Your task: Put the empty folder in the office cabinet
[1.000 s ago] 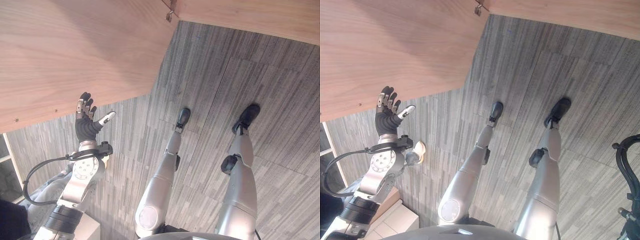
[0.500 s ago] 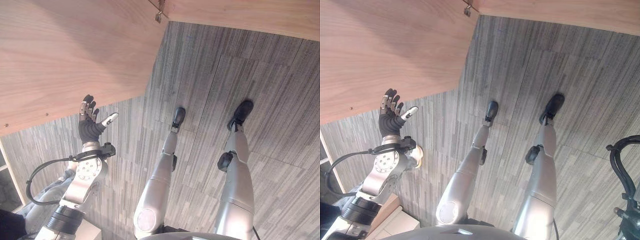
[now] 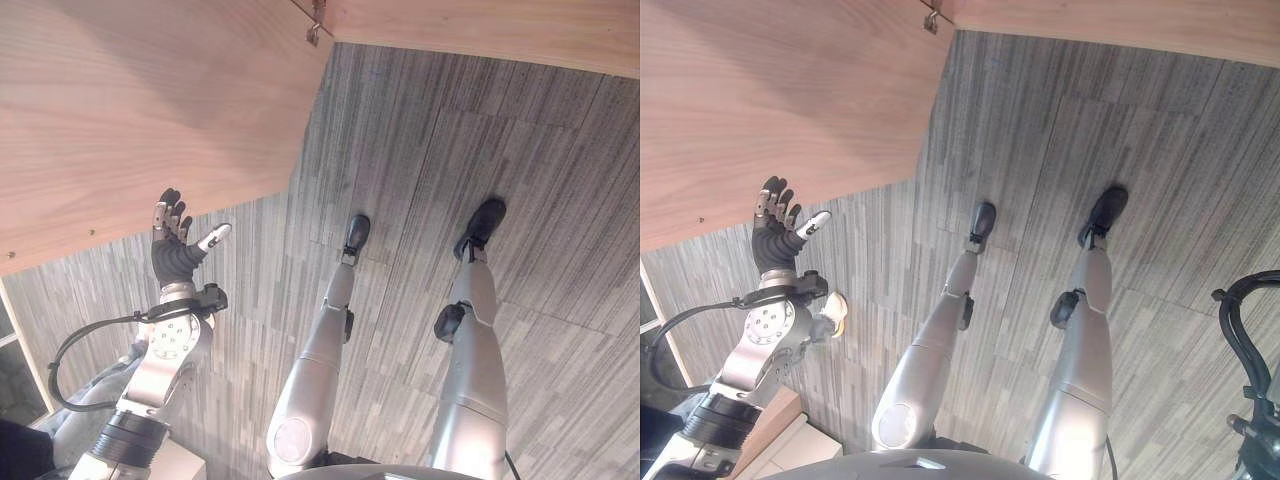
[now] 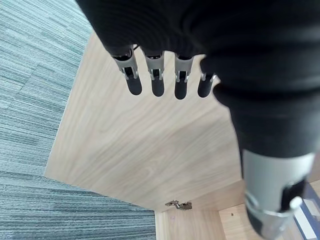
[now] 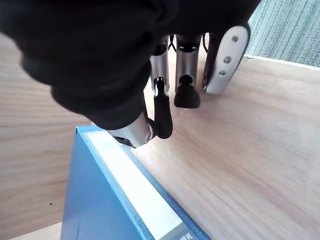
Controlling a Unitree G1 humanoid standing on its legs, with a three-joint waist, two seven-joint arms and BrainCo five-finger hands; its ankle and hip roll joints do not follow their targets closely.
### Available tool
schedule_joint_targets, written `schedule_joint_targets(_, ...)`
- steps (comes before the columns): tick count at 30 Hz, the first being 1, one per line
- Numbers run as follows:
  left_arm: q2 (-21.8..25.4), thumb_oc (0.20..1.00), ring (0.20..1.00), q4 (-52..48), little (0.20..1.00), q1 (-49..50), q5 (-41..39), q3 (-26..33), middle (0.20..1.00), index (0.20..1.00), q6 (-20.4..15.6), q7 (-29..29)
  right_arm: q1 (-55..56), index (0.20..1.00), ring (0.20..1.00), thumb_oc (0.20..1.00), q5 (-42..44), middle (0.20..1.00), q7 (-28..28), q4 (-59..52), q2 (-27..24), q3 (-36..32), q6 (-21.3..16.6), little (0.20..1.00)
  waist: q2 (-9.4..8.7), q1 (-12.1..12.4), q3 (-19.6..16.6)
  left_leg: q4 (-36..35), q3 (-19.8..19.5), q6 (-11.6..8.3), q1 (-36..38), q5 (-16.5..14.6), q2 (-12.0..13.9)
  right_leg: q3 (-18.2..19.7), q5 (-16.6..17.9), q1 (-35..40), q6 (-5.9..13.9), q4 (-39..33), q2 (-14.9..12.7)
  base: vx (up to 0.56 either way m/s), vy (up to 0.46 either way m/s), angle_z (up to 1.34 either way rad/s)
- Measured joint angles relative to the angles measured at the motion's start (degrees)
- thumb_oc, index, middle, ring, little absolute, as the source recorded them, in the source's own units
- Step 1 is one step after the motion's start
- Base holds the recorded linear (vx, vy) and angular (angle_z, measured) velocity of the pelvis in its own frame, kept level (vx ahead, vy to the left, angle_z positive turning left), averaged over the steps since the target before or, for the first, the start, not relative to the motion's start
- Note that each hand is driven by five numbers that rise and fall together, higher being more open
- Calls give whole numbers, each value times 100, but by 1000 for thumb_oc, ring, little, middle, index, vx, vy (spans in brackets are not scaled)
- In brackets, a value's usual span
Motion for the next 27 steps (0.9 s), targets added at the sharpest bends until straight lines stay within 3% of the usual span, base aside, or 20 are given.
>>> schedule_joint_targets(6,0,1000,1000,89,1000,-6,0,37,1000,1000,-2,-14,18,200,200,200,-6,200,405,-302,111,234,5,200,2,63,-1,-3,21,2,-6,-1,6,17,5,-30,-7,1,14,2,2,-2)
schedule_joint_targets(7,0,1000,1000,139,1000,-6,-3,43,1000,1000,-4,-49,19,200,200,200,-18,200,754,-477,234,558,62,200,3,112,-1,-4,54,6,-4,-4,7,46,9,-53,-10,1,26,9,-1,-5)
schedule_joint_targets(11,12,1000,1000,141,1000,-3,-3,46,1000,1000,-16,-129,28,200,200,200,-73,200,1023,-611,413,894,62,200,8,215,-5,-28,73,5,-13,-3,5,56,4,-83,-16,8,23,3,-1,-1)
schedule_joint_targets(14,13,1000,1000,140,1000,-7,-2,43,1000,1000,-30,-183,28,200,200,200,-215,200,1292,-620,607,877,53,200,8,234,-5,-35,71,-7,-15,5,5,58,2,-89,-22,10,24,0,0,0)
schedule_joint_targets(27,18,1000,1000,161,1000,-144,2,44,1000,1000,-105,-191,105,200,200,200,-149,200,1476,-819,951,1039,-123,200,10,223,-6,-35,149,4,-40,-1,5,119,-13,-194,-37,78,35,-2,2,-1)
